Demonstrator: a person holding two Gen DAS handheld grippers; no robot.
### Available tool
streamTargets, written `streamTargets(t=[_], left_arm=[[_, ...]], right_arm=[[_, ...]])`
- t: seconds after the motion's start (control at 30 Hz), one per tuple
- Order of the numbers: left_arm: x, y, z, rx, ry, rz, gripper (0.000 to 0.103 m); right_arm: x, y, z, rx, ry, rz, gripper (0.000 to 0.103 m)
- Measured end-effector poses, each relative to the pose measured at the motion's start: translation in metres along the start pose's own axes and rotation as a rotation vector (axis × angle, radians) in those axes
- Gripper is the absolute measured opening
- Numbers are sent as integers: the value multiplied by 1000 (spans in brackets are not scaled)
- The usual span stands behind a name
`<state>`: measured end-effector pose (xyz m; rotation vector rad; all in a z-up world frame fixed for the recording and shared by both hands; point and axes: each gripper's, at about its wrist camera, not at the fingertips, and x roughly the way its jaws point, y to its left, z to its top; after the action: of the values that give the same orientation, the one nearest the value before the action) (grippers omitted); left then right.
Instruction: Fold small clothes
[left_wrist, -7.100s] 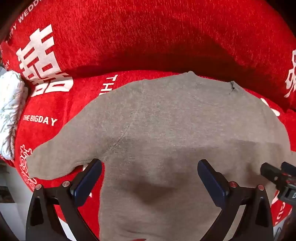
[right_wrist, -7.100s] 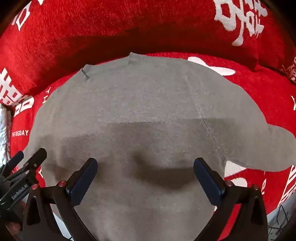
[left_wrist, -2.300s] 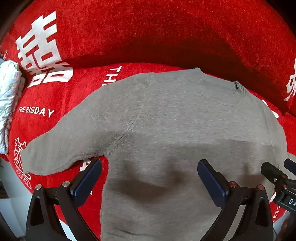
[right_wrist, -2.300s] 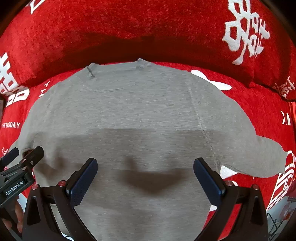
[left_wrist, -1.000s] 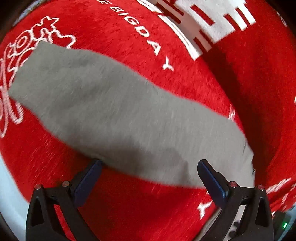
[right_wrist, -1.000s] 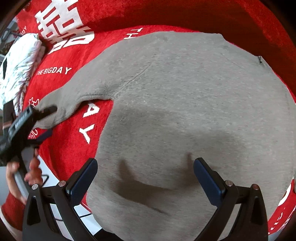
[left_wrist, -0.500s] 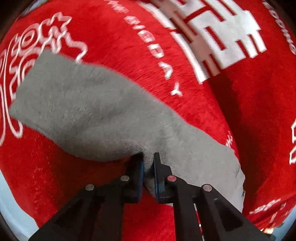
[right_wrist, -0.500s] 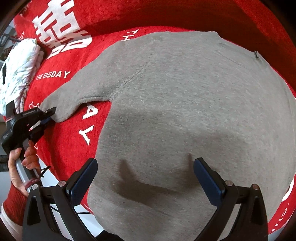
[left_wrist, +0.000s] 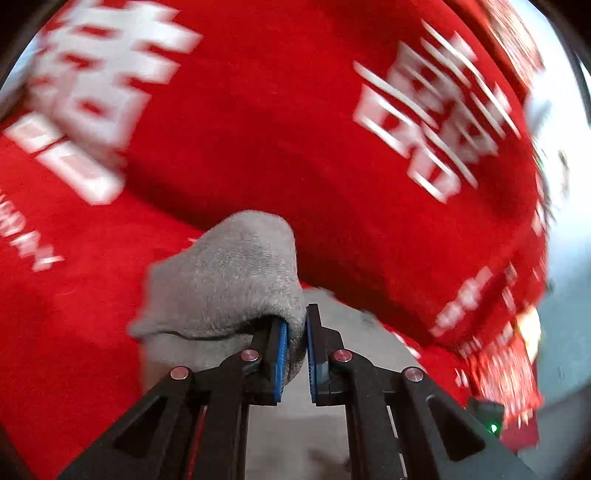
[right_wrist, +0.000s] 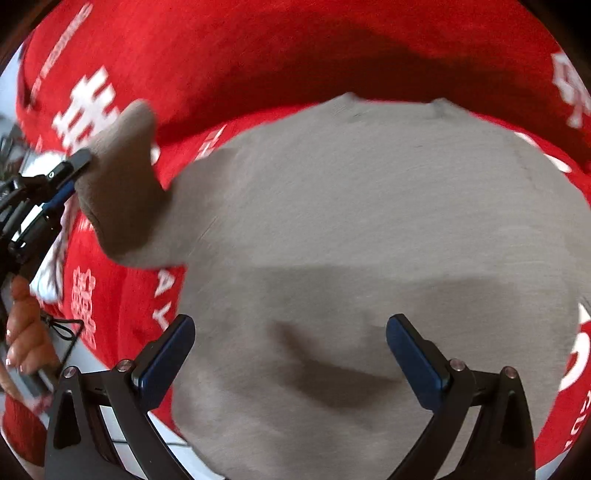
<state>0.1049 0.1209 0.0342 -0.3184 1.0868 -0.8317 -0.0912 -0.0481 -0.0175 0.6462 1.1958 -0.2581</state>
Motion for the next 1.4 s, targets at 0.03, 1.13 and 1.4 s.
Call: streamTargets(t=[0.03,1.13,1.4], left_arm=[[16,-18,-4,33,33,-19,11],[53,51,-58,108,304,645,72],[46,46,-67,127,290,645,72]], right_arm=[[-6,-11,2,24,-17,-5,103],[77,55,88,-631,-49,-445,102],[20,-33,110,-209,-171,-189,21]])
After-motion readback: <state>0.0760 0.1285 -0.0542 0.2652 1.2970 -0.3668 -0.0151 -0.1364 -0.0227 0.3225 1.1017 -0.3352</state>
